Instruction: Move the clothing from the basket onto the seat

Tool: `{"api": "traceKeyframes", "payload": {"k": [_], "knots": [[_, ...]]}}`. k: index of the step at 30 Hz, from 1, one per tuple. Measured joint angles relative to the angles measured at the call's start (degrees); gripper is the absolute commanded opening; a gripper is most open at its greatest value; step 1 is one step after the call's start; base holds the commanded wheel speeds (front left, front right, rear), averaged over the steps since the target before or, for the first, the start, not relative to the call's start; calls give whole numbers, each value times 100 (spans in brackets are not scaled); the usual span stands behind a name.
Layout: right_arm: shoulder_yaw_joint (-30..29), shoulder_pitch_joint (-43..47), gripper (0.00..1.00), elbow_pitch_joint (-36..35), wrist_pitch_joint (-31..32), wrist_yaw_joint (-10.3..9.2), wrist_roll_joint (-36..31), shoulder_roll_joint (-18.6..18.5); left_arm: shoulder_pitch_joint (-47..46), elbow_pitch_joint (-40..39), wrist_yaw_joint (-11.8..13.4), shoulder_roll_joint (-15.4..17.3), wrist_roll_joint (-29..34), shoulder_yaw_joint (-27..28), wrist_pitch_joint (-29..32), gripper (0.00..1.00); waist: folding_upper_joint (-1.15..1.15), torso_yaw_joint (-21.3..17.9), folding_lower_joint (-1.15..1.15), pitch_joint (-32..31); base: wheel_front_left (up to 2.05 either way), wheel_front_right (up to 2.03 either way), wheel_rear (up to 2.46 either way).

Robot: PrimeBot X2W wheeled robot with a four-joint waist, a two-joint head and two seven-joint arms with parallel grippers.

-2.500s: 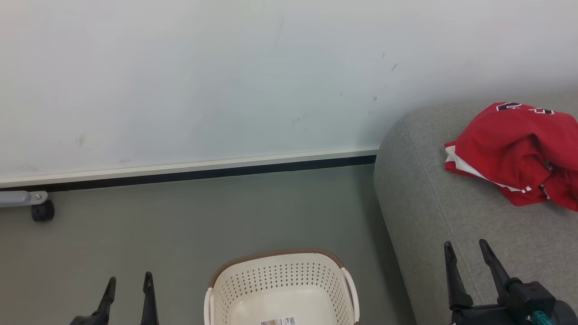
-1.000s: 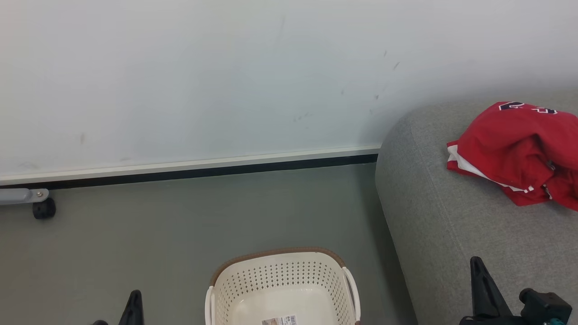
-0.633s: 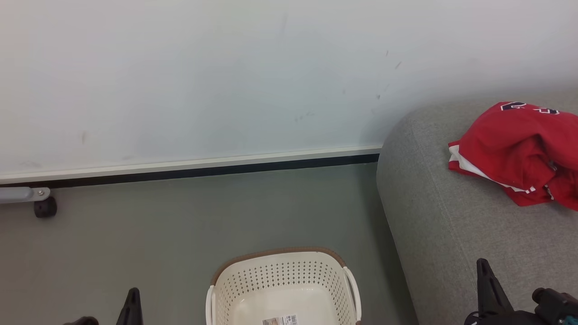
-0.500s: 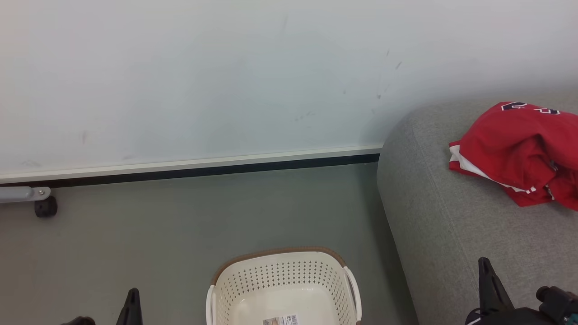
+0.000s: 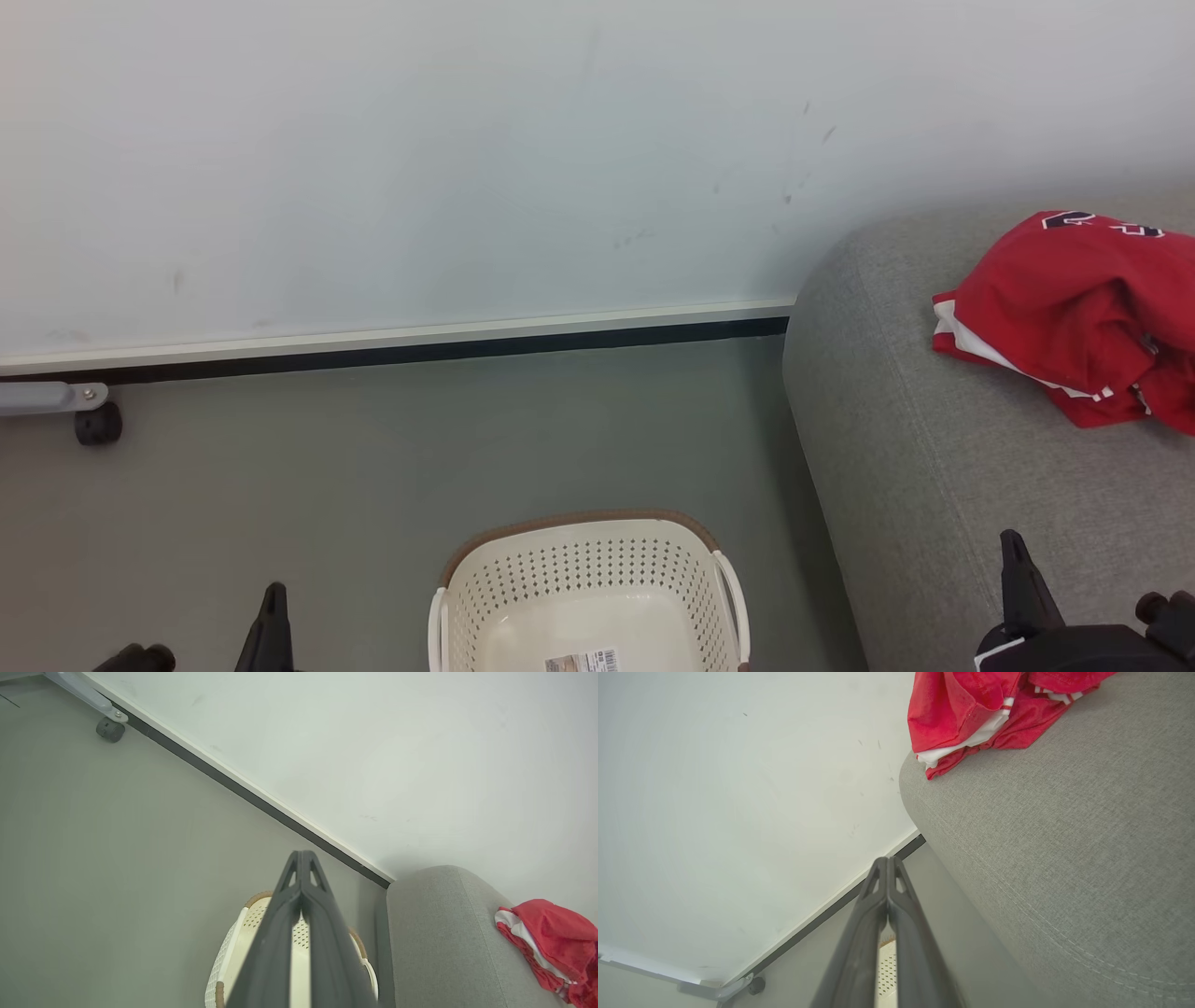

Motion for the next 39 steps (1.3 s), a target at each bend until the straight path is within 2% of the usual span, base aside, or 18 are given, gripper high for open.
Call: {"api": "traceKeyframes", "payload": {"k": [39], "knots": [[-734,-319,0,265,820,502,3179,263,-453,73,-559,-286,-2995,547,809,0,0,83,-1,34,0,0,0]]}}
